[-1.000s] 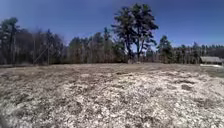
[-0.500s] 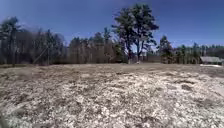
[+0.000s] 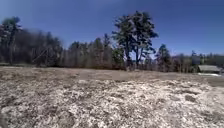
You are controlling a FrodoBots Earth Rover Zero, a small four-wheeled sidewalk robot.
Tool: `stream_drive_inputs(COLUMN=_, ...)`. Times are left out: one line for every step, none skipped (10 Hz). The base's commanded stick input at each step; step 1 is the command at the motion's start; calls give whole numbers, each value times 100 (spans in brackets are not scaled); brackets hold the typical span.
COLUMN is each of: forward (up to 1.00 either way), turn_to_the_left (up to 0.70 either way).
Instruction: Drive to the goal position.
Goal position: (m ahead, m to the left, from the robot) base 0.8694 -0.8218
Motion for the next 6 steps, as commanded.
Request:
stream_drive_inputs(forward=70, turn_to_the_left=0)
stream_drive_inputs(forward=70, turn_to_the_left=0)
stream_drive_inputs(forward=70, turn_to_the_left=0)
stream_drive_inputs(forward=70, turn_to_the_left=-16)
stream_drive_inputs(forward=70, turn_to_the_left=-35)
stream_drive_inputs(forward=70, turn_to_the_left=-35)
